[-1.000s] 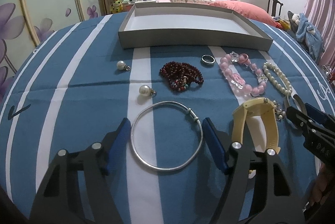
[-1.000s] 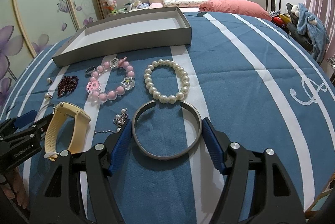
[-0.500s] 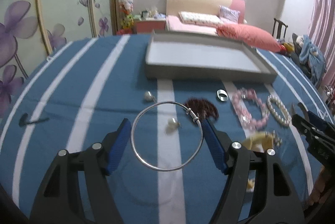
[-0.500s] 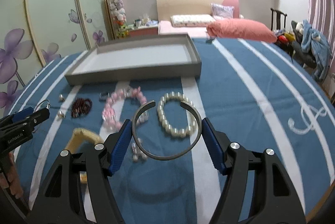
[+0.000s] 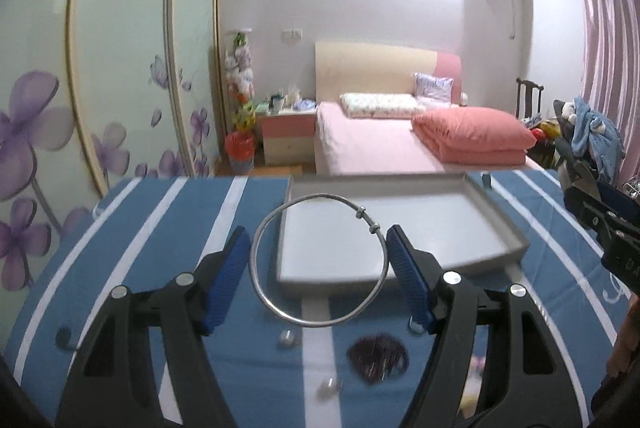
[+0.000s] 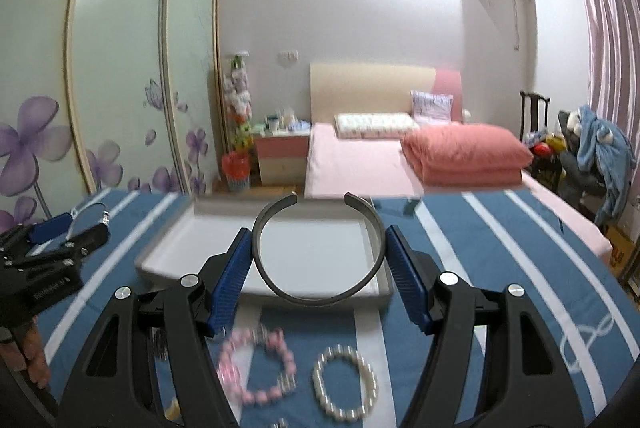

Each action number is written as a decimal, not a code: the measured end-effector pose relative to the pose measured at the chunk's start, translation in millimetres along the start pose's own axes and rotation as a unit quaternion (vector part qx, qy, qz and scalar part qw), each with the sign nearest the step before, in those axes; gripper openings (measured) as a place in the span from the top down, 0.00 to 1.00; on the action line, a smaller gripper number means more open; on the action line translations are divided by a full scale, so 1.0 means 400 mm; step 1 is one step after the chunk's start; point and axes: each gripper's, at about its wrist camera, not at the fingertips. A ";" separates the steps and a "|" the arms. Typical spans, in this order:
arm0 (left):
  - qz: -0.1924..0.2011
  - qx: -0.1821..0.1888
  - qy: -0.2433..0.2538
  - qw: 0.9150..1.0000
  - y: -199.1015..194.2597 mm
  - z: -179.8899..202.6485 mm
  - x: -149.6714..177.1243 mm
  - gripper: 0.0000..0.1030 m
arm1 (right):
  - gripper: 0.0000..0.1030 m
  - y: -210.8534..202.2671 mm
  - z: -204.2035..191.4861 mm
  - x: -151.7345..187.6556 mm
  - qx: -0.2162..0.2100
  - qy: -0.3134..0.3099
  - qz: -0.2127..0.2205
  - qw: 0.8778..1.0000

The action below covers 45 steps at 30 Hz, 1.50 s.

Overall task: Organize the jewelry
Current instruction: 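Release the cuff bangle into the tray with the right tool while the left tool releases the silver bangle, then move the left tool to the yellow watch and grasp its strap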

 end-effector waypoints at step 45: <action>-0.059 -0.005 -0.004 0.998 0.368 0.025 -0.056 0.26 | 0.20 0.337 -0.002 -0.002 -0.026 0.006 -0.110 0.994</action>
Point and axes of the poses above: each gripper's, at about its wrist camera, not at the fingertips, and y roughly the way its jaws point, z to its right, x to its underside, and after that the axes turned 6 degrees about -y, right-handed
